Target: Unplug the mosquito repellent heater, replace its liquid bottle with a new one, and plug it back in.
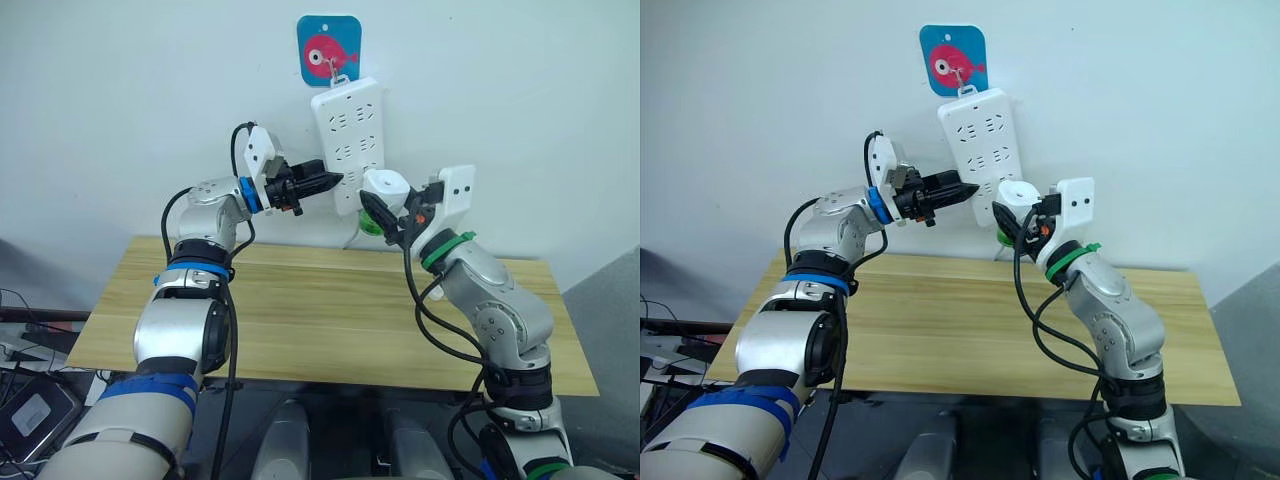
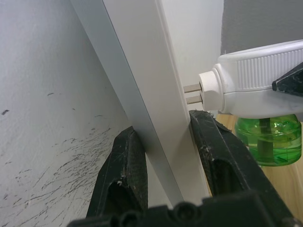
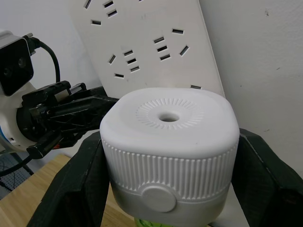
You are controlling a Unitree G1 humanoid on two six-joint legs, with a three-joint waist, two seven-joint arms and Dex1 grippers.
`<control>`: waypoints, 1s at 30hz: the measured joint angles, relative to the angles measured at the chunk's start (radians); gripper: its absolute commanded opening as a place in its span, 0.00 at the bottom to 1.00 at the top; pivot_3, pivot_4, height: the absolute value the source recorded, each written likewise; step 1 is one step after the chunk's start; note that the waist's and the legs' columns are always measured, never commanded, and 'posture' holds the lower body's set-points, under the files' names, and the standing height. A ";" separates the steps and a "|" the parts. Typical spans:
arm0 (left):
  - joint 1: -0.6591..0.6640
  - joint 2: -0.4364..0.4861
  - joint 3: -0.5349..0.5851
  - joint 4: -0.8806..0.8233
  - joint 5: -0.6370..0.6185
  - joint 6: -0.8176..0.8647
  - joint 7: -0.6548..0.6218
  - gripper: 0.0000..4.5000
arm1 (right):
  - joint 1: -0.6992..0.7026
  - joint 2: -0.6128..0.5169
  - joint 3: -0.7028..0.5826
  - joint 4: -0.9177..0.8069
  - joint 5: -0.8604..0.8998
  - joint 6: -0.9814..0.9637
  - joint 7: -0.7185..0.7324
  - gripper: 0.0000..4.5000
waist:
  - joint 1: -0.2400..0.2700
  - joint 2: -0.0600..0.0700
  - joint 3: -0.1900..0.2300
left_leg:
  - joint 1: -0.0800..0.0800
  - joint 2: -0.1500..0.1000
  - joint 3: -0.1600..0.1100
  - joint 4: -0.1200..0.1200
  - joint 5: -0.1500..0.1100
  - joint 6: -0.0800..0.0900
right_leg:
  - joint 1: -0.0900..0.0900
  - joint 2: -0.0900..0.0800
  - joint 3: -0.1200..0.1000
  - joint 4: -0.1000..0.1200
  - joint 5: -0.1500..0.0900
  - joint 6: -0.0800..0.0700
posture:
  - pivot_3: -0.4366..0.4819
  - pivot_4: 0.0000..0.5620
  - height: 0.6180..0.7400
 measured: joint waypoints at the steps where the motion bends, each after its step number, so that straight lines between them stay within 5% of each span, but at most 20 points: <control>1: 0.001 0.002 0.000 -0.002 0.001 0.000 0.000 0.28 | -0.003 0.001 0.000 0.004 0.001 0.000 0.000 0.69 | -0.001 0.000 0.000 | 0.000 0.000 0.000 0.000 0.000 0.000 | 0.000 0.000 0.000 0.000 0.000 0.000 | 0.71 0.27 1.00; 13: 0.004 0.003 -0.002 -0.018 0.000 -0.003 -0.011 0.28 | -0.050 0.078 -0.125 0.040 0.156 0.087 -0.056 0.69 | 0.001 0.000 0.000 | -0.001 0.000 0.000 -0.001 0.000 0.000 | -0.001 0.000 -0.001 0.000 0.000 0.000 | 0.71 0.27 1.00; 21: 0.012 0.009 -0.004 -0.025 0.001 0.004 -0.012 0.28 | -0.077 -0.111 0.096 0.057 -0.092 -0.034 0.035 0.69 | -0.002 0.000 0.000 | -0.001 0.000 0.000 -0.001 0.000 0.000 | -0.001 0.000 -0.001 -0.001 0.000 0.000 | 0.71 0.27 1.00; 30: 0.017 0.028 -0.001 -0.026 0.006 0.011 -0.007 0.28 | -0.092 -0.100 0.177 0.112 -0.238 -0.121 0.053 0.69 | -0.010 0.000 0.000 | -0.001 0.000 0.000 -0.001 0.000 0.000 | -0.001 0.000 -0.001 0.000 0.000 0.000 | 0.72 0.26 1.00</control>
